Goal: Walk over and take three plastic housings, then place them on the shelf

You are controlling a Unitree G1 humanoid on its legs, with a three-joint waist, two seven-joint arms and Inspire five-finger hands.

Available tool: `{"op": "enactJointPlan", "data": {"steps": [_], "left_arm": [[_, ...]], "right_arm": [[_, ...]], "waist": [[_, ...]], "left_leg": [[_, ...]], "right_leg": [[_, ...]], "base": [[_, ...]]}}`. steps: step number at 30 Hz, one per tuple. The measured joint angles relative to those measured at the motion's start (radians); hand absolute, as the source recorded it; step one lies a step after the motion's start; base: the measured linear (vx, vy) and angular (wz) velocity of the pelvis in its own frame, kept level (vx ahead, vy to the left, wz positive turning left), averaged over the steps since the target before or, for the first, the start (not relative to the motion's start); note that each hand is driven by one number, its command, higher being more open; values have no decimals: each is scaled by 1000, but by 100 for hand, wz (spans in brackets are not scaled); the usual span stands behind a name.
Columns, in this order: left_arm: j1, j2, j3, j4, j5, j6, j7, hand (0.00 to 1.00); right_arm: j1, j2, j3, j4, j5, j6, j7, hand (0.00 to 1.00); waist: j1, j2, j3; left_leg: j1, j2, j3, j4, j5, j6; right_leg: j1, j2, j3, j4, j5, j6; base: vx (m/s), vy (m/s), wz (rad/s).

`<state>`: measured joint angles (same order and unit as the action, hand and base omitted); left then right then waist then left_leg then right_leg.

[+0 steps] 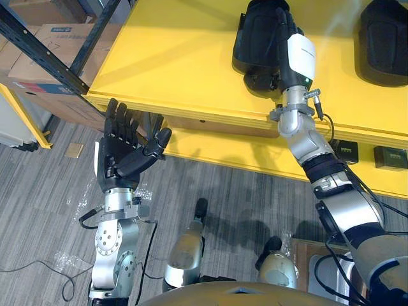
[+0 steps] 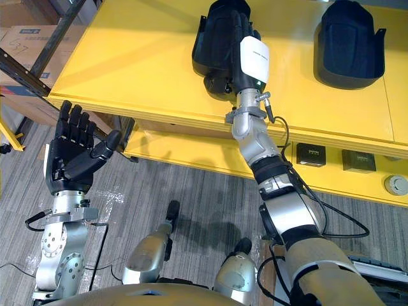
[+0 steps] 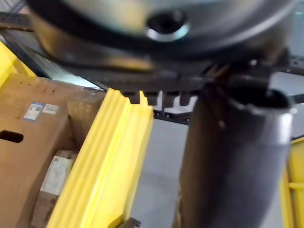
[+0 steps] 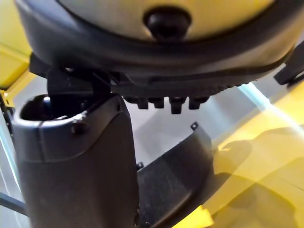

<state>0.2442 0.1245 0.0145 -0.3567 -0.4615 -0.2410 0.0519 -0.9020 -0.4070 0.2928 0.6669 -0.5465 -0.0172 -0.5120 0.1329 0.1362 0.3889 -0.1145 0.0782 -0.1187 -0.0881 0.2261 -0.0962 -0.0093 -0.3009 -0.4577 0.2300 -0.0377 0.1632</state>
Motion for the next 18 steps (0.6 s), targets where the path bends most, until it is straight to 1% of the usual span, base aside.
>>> {"op": "enactJointPlan", "data": {"steps": [3,8,9,10,11,12,13,14,15,16,17,18], "left_arm": [[0,0,0,0,0,0,-7,100],[0,2,0,0,0,0,-14,100],[0,2,1,0,0,-2,-19,100],[2,3,4,0,0,-4,-23,100],[2,3,4,0,0,-4,-23,100],[4,3,5,0,0,-4,-25,100],[7,4,6,0,0,-5,-29,100],[10,4,8,0,0,-6,-31,100],[18,5,16,0,0,-9,-33,100],[32,8,24,0,0,-19,-36,100],[37,11,30,0,0,-21,-38,100],[40,18,40,0,0,-21,-41,100]], "right_arm": [[0,-25,17,4,-2,-21,1,100],[14,-35,16,-4,-39,-40,1,100],[36,-44,13,-39,-41,-40,1,100],[87,-69,5,-126,-69,-40,1,100],[99,-73,1,-146,-74,-40,1,100],[156,-86,-19,-236,-76,-42,0,100],[222,-91,-43,-319,-76,-55,1,100],[254,-92,-54,-360,-76,-63,1,100],[320,-92,-67,-438,-75,-74,4,100],[384,-92,-79,-511,-72,-100,9,100],[411,-92,-87,-543,-70,-116,14,100],[455,-92,-104,-602,-66,-146,29,100]], "waist": [[3,0,0],[2,0,0],[3,0,0],[2,-1,-1],[2,-1,-1],[-1,-2,-1],[-2,-5,-3],[-3,-8,-5],[-4,-16,-16],[-11,-29,-39],[-17,-37,-49],[-30,-52,-68]], "left_leg": [[2,0,0,0,0,0],[22,0,3,-1,-3,-1],[26,1,3,-1,-6,-4],[26,3,6,-1,-8,-3],[26,3,6,-1,-8,-3],[29,3,9,-1,-9,-1],[40,3,18,-1,-15,-2],[46,3,23,-1,-19,-1],[54,4,37,-1,-27,-2],[54,5,47,-1,-34,-3],[54,5,52,-1,-35,-5],[59,6,59,-1,-38,-9]], "right_leg": [[3,0,0,0,0,0],[27,1,-1,-10,1,1],[33,3,-1,-15,1,1],[37,8,-1,-27,7,9],[37,8,-1,-28,7,9],[44,10,0,-38,11,11],[54,11,4,-50,16,15],[60,12,7,-59,18,16],[67,15,18,-76,24,19],[69,19,24,-94,31,21],[71,20,25,-103,34,22],[80,23,26,-119,41,22]], "base": [[2,-50,1],[2,-52,-1],[3,-41,-2],[4,-51,-3],[8,-49,-5],[30,-52,-9],[28,-41,-13],[39,-38,-24],[60,-39,-25],[79,-48,-24],[101,-51,-15],[96,-48,-13]]}}
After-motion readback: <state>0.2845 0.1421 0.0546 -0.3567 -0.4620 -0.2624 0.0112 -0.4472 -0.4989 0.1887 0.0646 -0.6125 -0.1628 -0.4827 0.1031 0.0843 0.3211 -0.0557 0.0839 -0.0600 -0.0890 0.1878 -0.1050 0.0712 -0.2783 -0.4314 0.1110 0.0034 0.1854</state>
